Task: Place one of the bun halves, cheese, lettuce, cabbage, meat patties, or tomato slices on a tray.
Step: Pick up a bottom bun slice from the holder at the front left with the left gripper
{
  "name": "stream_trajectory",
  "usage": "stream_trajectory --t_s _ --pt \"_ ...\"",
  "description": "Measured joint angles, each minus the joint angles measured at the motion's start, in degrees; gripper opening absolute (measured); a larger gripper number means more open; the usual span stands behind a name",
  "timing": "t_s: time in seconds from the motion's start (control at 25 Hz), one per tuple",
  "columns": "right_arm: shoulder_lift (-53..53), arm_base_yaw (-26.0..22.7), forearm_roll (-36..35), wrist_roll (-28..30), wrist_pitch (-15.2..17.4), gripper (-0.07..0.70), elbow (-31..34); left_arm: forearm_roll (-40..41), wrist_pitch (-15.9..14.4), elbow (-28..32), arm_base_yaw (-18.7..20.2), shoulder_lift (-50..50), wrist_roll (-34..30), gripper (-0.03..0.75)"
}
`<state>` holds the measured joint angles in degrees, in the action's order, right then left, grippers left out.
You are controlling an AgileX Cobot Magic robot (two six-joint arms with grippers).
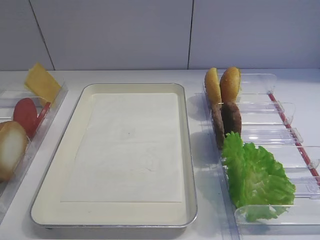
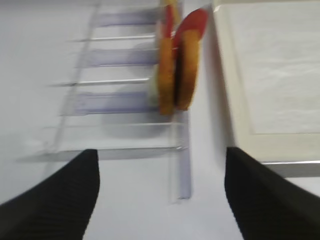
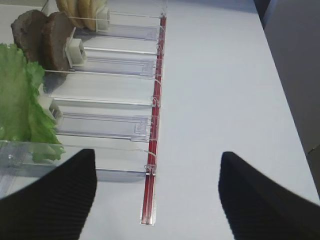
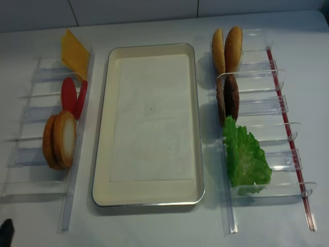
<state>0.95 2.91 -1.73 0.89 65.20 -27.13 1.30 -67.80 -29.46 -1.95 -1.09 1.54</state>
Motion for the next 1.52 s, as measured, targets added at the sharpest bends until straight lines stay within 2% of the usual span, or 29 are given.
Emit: stream_trajectory --t_s 0.12,0.2,0.24,0.28,0.56,0.68,1.0,1.52 --pt "0.0 0.0 0.0 0.0 0.0 0.522 0.0 -6.8 -0.1 -3.1 0.0 2.2 -0.6 0.49" --pt "0.0 0.0 0.0 0.0 0.0 0.522 0.0 -7.9 0.0 -5.2 0.0 7.2 -2.0 0.484" --pt "0.0 0.0 0.0 0.0 0.0 0.522 0.0 -8.0 1.3 -7.2 0.0 13.7 -3.4 0.48" --pt "0.0 0.0 0.0 0.0 0.0 0.522 0.0 -8.0 1.3 -7.2 0.0 13.7 -3.4 0.48" --pt "0.0 0.0 0.0 0.0 0.0 0.522 0.0 -14.5 10.4 -12.1 0.0 36.7 -9.0 0.475" --pt "0.0 0.0 0.0 0.0 0.0 0.522 0.0 -15.8 13.2 -14.5 0.0 45.6 -11.2 0.473" --pt "0.0 0.0 0.0 0.0 0.0 0.522 0.0 -16.8 14.4 -19.2 0.1 63.5 -13.5 0.438" --pt "0.0 0.0 0.4 -0.3 0.0 0.522 0.0 -17.4 16.7 -19.9 0.2 71.9 -15.2 0.416"
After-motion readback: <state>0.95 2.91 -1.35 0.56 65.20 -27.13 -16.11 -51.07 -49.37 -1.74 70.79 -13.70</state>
